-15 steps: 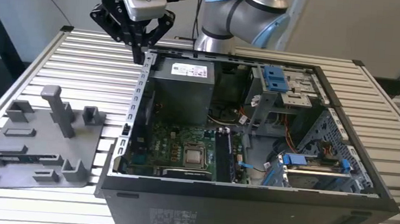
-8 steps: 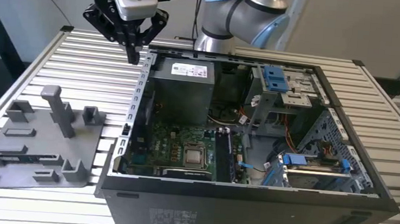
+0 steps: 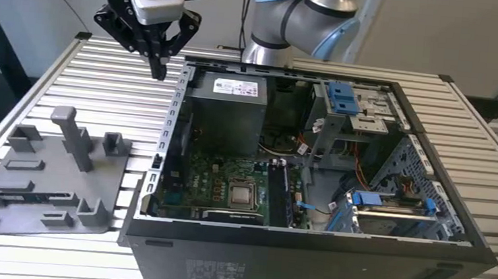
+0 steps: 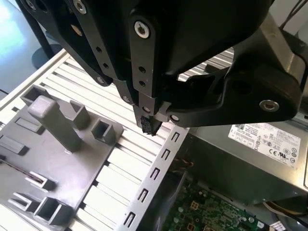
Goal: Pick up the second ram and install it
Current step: 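Reach for the second ram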
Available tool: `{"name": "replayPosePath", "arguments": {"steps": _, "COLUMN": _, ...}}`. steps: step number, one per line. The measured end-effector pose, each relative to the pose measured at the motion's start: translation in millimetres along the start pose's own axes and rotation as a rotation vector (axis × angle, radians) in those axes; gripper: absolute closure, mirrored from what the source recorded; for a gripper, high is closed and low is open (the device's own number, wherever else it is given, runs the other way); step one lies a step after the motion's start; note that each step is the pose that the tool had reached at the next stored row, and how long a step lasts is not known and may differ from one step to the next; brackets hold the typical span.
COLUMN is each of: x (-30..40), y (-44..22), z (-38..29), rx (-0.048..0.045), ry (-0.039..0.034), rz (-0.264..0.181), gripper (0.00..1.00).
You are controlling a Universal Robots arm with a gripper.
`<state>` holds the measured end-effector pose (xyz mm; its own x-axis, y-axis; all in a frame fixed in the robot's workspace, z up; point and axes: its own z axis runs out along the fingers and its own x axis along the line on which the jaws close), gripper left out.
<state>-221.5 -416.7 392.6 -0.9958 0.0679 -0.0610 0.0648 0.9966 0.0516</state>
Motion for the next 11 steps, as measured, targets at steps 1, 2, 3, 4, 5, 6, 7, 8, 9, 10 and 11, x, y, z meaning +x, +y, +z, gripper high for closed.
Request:
{"name": "replayPosePath", "arguments": {"steps": 1, "x": 1.1, "y": -0.2, "z": 0.0, "rx": -0.0001, "ry": -0.0005, "rz": 0.000, "gripper": 0.89}}
{"name": "replayPosePath", "arguments": {"steps": 2, "x": 2.2, "y": -0.4, "z": -0.1, "rx": -0.0002, "ry": -0.0011, "rz": -0.001, "gripper": 0.89}}
{"name": "replayPosePath", "arguments": {"steps": 3, "x": 3.4, "y": -0.7, "z": -0.2, "rx": -0.0002, "ry": -0.0016, "rz": -0.001, "gripper": 0.89}}
{"name": "replayPosePath", "arguments": {"steps": 4, "x": 4.4, "y": -0.9, "z": -0.3, "rx": -0.0002, "ry": -0.0020, "rz": -0.001, "gripper": 0.89}}
{"name": "replayPosePath", "arguments": {"steps": 5, "x": 5.3, "y": -1.0, "z": -0.4, "rx": -0.0003, "ry": -0.0024, "rz": -0.001, "gripper": 0.89}}
{"name": "replayPosePath", "arguments": {"steps": 6, "x": 6.2, "y": -1.2, "z": -0.4, "rx": -0.0002, "ry": -0.0026, "rz": -0.001, "gripper": 0.89}}
{"name": "replayPosePath", "arguments": {"steps": 7, "x": 7.1, "y": -1.4, "z": -0.5, "rx": -0.0003, "ry": -0.0028, "rz": -0.002, "gripper": 0.89}}
{"name": "replayPosePath", "arguments": {"steps": 8, "x": 7.9, "y": -1.6, "z": -0.6, "rx": -0.0003, "ry": -0.0031, "rz": -0.002, "gripper": 0.89}}
{"name": "replayPosePath", "arguments": {"steps": 9, "x": 8.7, "y": -1.9, "z": -0.6, "rx": -0.0004, "ry": -0.0033, "rz": -0.002, "gripper": 0.89}}
{"name": "replayPosePath", "arguments": {"steps": 10, "x": 9.6, "y": -2.1, "z": -0.7, "rx": -0.0004, "ry": -0.0036, "rz": -0.002, "gripper": 0.89}}
{"name": "replayPosePath", "arguments": {"steps": 11, "x": 10.4, "y": -2.5, "z": -0.8, "rx": -0.0004, "ry": -0.0038, "rz": -0.003, "gripper": 0.89}}
